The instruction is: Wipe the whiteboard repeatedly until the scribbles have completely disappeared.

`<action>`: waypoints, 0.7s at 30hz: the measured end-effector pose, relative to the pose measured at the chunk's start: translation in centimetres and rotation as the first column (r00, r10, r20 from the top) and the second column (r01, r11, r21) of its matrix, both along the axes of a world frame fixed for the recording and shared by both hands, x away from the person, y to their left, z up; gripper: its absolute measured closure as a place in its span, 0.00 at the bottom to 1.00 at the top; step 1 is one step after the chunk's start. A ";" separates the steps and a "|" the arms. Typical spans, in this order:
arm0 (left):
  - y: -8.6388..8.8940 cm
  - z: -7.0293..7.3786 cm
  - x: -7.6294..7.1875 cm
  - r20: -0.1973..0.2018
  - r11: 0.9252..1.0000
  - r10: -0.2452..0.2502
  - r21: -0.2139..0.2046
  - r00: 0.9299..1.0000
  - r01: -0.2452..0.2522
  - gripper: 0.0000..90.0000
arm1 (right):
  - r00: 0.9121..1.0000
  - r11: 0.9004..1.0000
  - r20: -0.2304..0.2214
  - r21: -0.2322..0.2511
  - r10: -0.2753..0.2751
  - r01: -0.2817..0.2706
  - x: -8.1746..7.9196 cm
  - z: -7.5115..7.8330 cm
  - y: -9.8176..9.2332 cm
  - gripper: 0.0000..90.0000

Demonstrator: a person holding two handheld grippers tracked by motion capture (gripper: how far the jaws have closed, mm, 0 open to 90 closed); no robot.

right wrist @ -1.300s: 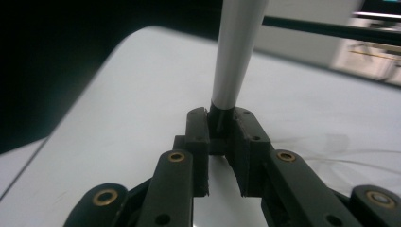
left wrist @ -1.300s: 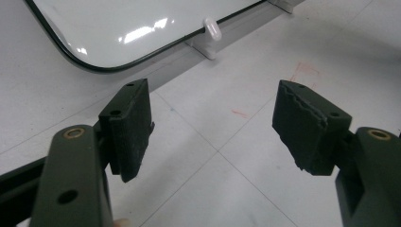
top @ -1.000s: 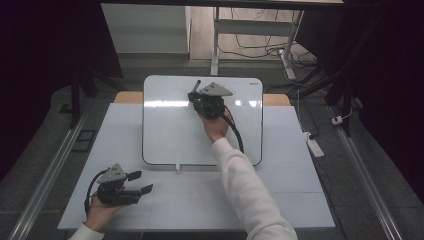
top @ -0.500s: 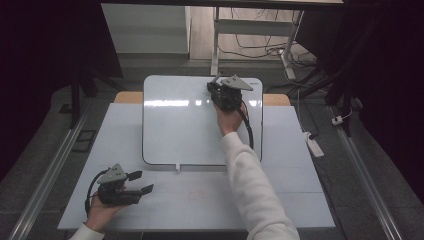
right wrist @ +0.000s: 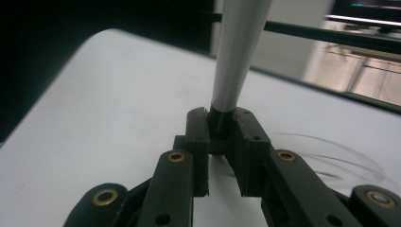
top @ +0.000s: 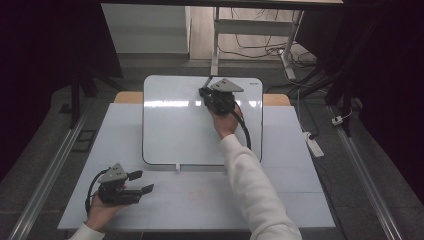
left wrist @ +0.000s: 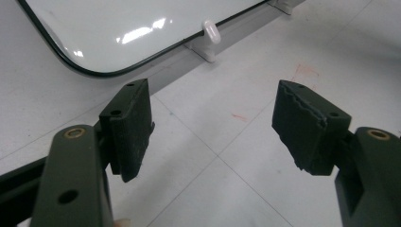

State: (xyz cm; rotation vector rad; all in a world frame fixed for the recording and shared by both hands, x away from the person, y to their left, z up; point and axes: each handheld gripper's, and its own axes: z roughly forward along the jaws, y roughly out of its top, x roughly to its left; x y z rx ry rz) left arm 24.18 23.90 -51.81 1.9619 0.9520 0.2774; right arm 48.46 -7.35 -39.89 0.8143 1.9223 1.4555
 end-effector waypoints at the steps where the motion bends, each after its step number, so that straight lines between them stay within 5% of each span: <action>1: 0.0 0.0 0.0 0.004 1.000 -0.001 -0.001 1.000 0.001 0.34 | 0.999 0.999 -0.006 0.025 -0.032 0.032 0.1 0.1 -0.8 0.86; 3: 0.0 0.0 0.0 0.003 1.000 0.001 -0.003 1.000 -0.001 0.34 | 0.999 0.998 -0.021 0.045 -0.039 0.040 0.1 0.1 -1.7 0.86; 8: -0.2 0.0 0.2 0.000 1.000 -0.002 0.009 1.000 0.002 0.34 | 1.000 1.000 -0.003 -0.012 0.024 -0.024 -0.9 -0.7 -0.4 0.86; 13: -0.2 0.0 0.1 0.002 1.000 0.000 0.005 1.000 0.000 0.34 | 0.999 0.997 -0.011 0.062 -0.053 0.054 -0.3 -0.4 -1.8 0.86; 17: -0.2 -0.1 0.3 -0.003 1.000 -0.001 0.008 1.000 0.001 0.34 | 1.000 0.999 0.002 -0.018 0.026 -0.026 -1.0 -0.8 -0.3 0.86; 21: -0.1 0.0 0.1 0.004 1.000 -0.001 0.003 1.000 0.001 0.34 | 0.996 0.994 -0.011 0.070 -0.083 0.084 -0.2 -0.2 -2.7 0.86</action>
